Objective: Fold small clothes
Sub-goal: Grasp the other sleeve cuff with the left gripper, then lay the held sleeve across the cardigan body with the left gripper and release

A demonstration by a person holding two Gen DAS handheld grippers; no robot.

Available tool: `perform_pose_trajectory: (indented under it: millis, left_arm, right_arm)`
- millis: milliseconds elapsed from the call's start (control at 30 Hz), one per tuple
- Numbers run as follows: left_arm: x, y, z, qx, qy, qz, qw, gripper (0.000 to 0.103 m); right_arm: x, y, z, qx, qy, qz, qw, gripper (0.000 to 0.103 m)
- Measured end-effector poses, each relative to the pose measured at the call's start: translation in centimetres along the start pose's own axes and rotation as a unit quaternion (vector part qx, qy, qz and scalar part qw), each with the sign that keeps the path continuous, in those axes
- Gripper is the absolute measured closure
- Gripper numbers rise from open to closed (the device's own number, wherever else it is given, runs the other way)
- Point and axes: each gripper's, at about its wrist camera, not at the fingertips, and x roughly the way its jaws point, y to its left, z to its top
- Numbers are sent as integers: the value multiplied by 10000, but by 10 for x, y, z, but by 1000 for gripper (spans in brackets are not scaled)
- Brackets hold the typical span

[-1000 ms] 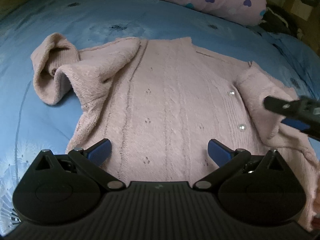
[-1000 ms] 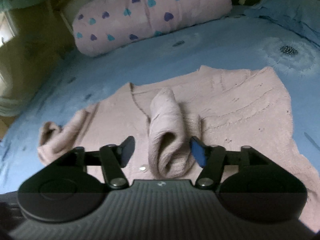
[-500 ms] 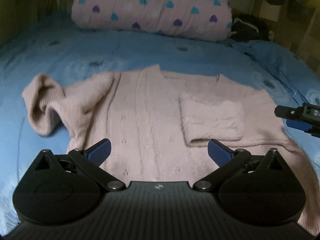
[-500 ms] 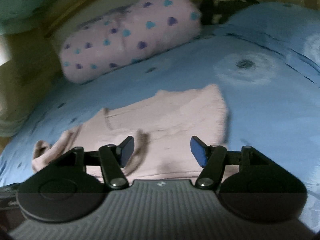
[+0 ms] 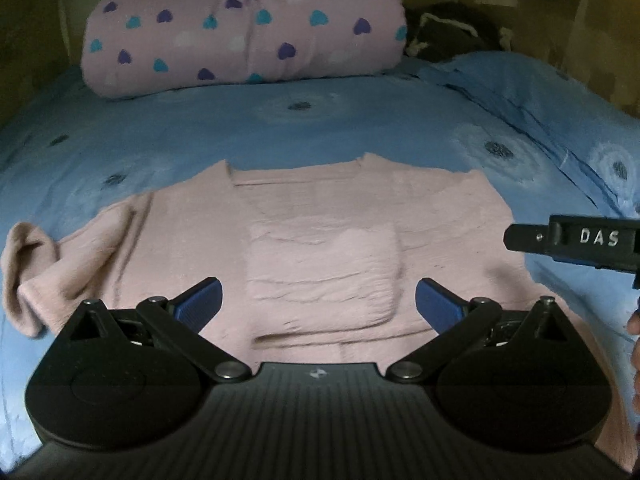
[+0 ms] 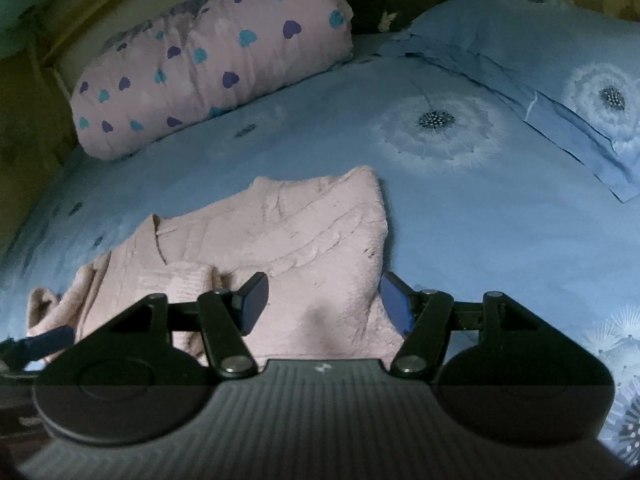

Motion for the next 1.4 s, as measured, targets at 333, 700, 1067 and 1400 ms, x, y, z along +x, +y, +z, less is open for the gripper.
perform_pose_trajectory:
  millis: [333, 700, 1067, 1400]
  left_arm:
    - [37, -47, 7, 809, -125, -94, 9966, 15]
    - [76, -40, 2, 624, 185, 319, 9974, 18]
    - [49, -9, 7, 188, -423, 185, 9988, 82]
    - [14, 64, 4, 42, -708, 744, 9947, 81]
  right_arm:
    - [5, -18, 2, 523, 262, 79, 9983, 39]
    - [9, -16, 0, 428, 416, 110, 9982, 39]
    - [6, -17, 2, 582, 145, -10, 9982, 39]
    - [9, -13, -1, 463, 103, -94, 9988, 39]
